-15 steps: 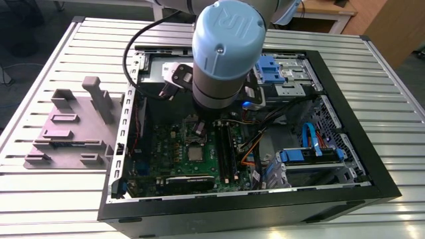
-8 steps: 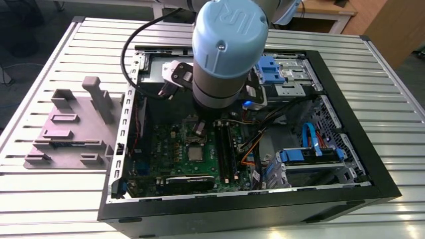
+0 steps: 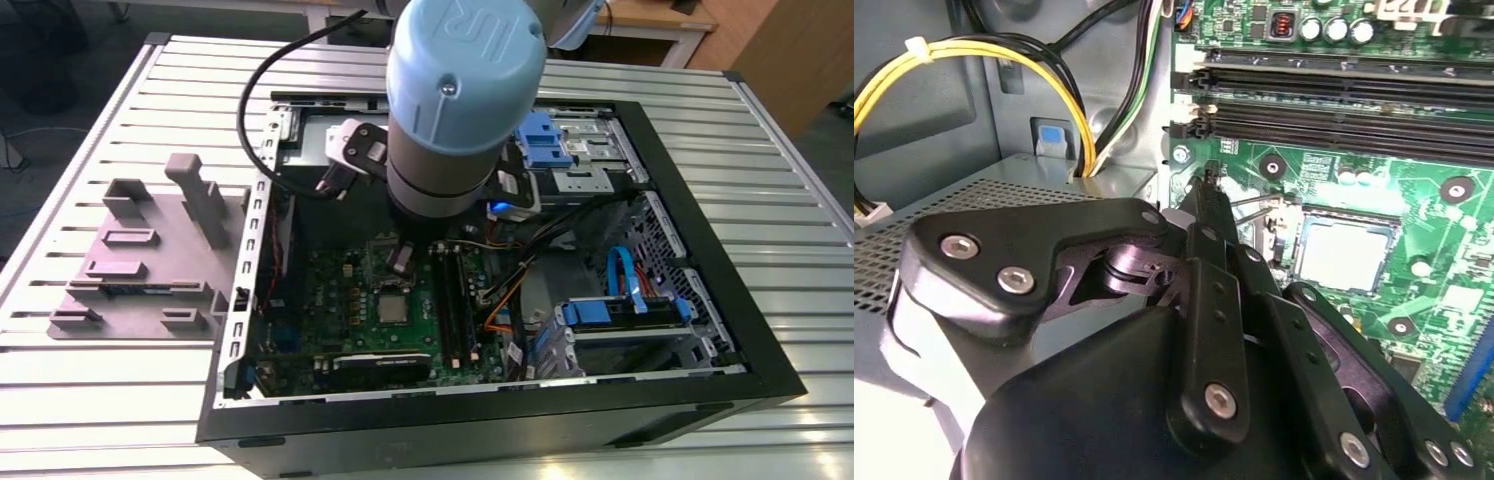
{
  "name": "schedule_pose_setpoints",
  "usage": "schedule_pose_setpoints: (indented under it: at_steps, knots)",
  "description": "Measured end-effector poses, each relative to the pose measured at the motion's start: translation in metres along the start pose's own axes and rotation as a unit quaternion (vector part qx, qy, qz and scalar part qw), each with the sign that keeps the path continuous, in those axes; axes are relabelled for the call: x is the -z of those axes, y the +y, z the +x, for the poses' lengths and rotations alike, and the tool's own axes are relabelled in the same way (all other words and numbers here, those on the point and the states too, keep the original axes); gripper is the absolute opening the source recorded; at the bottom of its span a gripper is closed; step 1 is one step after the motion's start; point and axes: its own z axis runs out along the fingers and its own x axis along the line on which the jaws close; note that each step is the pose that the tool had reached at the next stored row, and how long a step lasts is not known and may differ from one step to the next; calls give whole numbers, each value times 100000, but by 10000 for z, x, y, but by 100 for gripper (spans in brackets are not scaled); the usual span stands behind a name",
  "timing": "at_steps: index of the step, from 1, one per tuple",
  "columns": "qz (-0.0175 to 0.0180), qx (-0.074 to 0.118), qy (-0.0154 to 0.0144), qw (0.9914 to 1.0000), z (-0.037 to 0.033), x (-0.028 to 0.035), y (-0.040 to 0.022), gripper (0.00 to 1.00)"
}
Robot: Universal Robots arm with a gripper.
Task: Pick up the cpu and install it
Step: 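Close the cpu cover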
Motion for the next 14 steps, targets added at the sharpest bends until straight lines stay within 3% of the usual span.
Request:
schedule_pose_setpoints:
  at_steps: [14]
  knots:
    - [3,-1,4,100000,118,127,-58,11]
